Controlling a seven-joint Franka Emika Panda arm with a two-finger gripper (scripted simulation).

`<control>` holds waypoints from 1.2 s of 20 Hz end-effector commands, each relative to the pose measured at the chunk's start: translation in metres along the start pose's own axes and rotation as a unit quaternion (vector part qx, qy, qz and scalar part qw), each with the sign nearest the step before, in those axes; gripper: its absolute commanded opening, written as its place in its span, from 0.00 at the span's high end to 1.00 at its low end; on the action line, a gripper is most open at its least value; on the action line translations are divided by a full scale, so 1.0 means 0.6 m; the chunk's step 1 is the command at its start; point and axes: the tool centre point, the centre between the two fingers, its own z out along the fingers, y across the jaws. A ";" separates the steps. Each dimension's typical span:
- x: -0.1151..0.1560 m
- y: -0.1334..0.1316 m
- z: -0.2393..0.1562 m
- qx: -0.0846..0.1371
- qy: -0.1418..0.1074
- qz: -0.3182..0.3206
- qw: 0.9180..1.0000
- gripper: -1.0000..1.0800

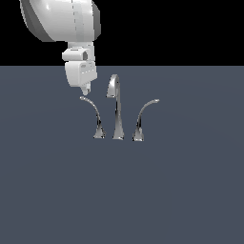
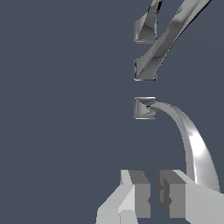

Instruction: Turn on the faucet by rotating a designated handle.

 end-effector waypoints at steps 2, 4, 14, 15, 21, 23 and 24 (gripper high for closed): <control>-0.003 0.014 0.005 -0.002 0.001 0.001 1.000 1.00; -0.005 0.026 0.009 -0.004 0.001 0.002 1.000 1.00; -0.009 0.053 0.012 0.000 0.001 0.008 1.000 1.00; -0.007 0.058 0.013 -0.001 0.001 0.008 1.000 1.00; 0.000 0.087 0.017 -0.004 0.002 0.007 1.000 1.00; 0.002 0.098 0.018 -0.006 0.002 0.007 1.000 1.00; 0.004 0.103 0.019 -0.006 0.002 0.007 1.000 1.00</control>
